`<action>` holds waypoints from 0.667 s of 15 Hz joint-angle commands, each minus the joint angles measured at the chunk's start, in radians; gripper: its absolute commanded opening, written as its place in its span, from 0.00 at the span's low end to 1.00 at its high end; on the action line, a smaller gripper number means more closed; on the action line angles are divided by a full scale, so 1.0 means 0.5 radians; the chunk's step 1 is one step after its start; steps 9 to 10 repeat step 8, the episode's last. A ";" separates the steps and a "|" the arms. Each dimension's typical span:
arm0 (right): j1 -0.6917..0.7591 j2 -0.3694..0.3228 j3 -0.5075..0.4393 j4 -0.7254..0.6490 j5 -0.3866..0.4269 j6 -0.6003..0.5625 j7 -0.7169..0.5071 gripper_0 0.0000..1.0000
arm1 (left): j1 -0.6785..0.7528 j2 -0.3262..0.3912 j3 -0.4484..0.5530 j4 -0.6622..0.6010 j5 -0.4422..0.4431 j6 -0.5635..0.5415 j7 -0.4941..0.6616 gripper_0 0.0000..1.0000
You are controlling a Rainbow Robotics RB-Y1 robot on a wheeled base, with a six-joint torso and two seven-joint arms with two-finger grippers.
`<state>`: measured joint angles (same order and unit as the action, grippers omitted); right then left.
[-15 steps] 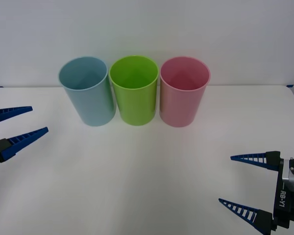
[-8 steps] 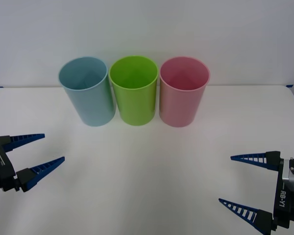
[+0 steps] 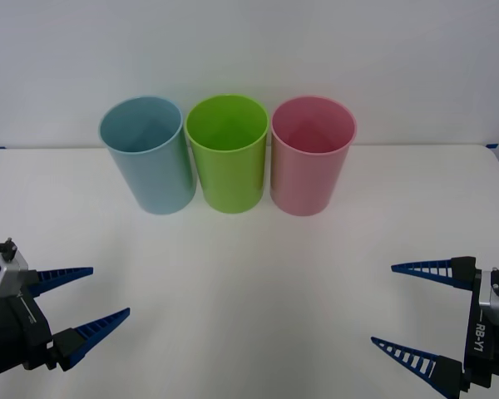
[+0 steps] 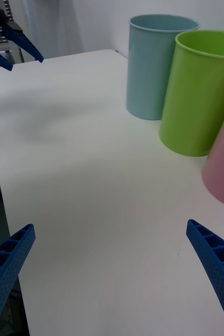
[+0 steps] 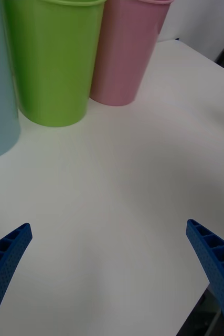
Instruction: Put cans in the blue bin and PET bottles in the pink bin and trash in the green bin.
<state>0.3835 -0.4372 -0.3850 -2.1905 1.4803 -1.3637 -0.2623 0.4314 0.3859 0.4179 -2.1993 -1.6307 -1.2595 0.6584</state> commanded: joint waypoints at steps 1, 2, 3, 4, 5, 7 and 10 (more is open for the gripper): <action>0.000 0.000 0.000 0.000 0.000 0.000 0.000 1.00 | 0.024 -0.029 -0.041 -0.016 -0.052 0.000 0.009 1.00; 0.000 0.000 0.000 0.000 0.000 0.000 0.000 1.00 | 0.024 -0.032 -0.060 -0.016 -0.076 0.003 0.012 1.00; 0.000 0.000 0.000 0.000 0.000 0.000 0.000 1.00 | 0.024 -0.032 -0.066 -0.013 -0.092 0.003 0.012 1.00; 0.000 0.000 0.000 0.000 0.000 0.000 0.000 1.00 | 0.024 -0.029 -0.069 -0.016 -0.092 0.003 0.009 1.00; 0.000 0.000 0.000 0.000 0.000 0.000 0.000 1.00 | 0.024 -0.029 -0.069 -0.016 -0.092 0.003 0.009 1.00; 0.000 0.000 0.000 0.000 0.000 0.000 0.000 1.00 | 0.024 -0.029 -0.069 -0.016 -0.092 0.003 0.009 1.00; 0.000 0.000 0.000 0.000 0.000 0.000 0.000 1.00 | 0.024 -0.029 -0.069 -0.016 -0.092 0.003 0.009 1.00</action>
